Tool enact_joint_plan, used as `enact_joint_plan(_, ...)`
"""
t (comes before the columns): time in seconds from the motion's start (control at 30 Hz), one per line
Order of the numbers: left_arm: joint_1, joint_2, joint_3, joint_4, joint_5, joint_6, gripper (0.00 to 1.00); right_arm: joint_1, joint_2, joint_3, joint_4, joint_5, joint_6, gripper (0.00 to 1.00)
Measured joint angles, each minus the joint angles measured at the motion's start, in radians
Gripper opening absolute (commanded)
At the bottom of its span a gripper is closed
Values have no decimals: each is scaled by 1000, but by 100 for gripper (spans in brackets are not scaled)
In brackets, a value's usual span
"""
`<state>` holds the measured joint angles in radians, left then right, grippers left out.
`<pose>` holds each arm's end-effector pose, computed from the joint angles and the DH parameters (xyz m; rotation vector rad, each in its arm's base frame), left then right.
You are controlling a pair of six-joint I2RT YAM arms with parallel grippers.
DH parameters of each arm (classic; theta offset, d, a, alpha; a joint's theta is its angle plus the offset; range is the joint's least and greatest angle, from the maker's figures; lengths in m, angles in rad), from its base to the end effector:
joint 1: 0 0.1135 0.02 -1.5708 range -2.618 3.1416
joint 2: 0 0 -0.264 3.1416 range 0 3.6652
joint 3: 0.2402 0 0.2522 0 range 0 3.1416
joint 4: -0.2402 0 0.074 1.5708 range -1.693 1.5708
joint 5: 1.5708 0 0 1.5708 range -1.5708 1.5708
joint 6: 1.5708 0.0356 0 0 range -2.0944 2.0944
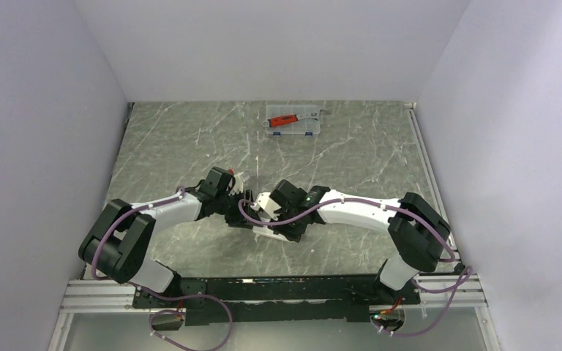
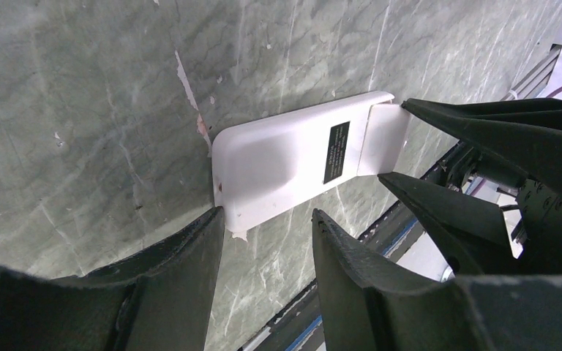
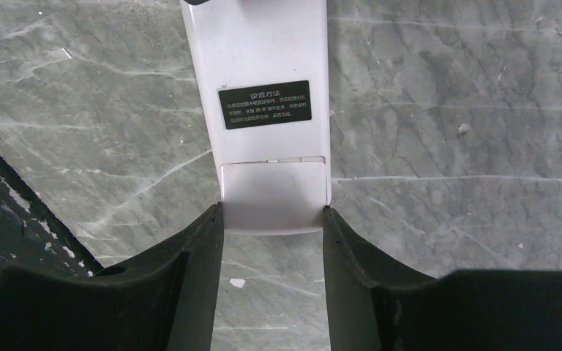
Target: Load the batteries into the remote control
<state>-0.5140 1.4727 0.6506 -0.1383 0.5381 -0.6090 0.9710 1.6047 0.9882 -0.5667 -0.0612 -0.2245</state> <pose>0.2216 -0.1461 0.1519 0.1062 2.7101 -1.0839 0.1703 0.2529 0.1833 -1.5837 2.2963 0.2791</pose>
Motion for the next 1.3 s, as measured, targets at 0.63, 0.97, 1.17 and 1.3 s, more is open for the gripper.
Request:
enact_joint_plan(0.63, 0, 24, 0, 16, 1, 0, 53, -1, 6, 0, 3, -16, -33, 28)
enact_joint_plan(0.97, 0, 27, 0, 16, 1, 8, 53, -1, 10, 11, -6, -26, -73, 31)
enact_joint_plan(1.17, 1, 27, 0, 16, 1, 14, 53, -2, 44, 28, -22, -27, -73, 37)
enact_joint_plan(1.3, 0, 27, 0, 18, 7, 15, 53, -2, 48, 32, -16, -38, -71, 41)
